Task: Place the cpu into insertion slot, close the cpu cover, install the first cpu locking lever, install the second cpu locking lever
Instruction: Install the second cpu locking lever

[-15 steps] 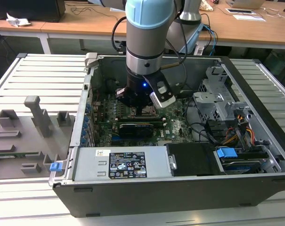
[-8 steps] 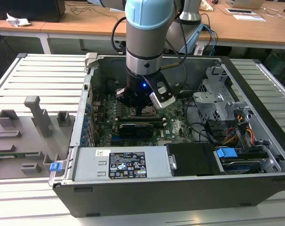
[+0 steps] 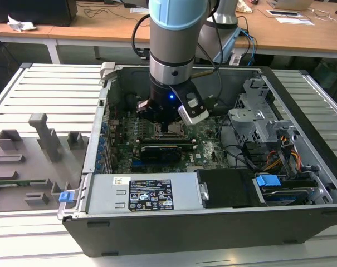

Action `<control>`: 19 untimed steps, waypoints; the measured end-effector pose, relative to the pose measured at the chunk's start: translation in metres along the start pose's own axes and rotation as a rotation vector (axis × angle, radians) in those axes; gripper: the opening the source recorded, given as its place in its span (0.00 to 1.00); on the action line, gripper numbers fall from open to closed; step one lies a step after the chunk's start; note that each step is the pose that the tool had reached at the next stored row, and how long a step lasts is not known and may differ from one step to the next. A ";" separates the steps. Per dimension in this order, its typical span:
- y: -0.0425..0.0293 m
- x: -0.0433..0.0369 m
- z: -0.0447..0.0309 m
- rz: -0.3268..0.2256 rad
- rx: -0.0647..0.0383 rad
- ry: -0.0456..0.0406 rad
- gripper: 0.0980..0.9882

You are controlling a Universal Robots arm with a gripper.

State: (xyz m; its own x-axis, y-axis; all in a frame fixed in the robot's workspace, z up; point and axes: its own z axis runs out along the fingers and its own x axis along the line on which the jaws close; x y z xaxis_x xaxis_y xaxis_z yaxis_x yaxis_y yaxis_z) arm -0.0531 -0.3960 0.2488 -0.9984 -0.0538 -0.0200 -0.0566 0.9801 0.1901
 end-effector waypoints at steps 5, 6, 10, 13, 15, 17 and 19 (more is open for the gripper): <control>-0.0033 0.0046 0.0067 0.000 -0.030 -0.0017 0.01; -0.0038 0.0058 0.0079 0.000 -0.032 -0.0018 0.01; -0.0082 0.0076 0.0106 0.000 -0.050 -0.0028 0.01; -0.0106 0.0093 0.0144 0.000 -0.062 -0.0036 0.01; -0.0113 0.0097 0.0179 0.000 -0.064 -0.0036 0.01; -0.0116 0.0098 0.0196 0.000 -0.066 -0.0037 0.01; -0.0117 0.0104 0.0202 0.001 -0.068 -0.0038 0.01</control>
State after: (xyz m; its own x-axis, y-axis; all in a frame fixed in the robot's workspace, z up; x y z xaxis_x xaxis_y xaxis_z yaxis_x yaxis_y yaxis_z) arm -0.0626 -0.4042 0.2265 -0.9984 -0.0523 -0.0235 -0.0566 0.9649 0.2566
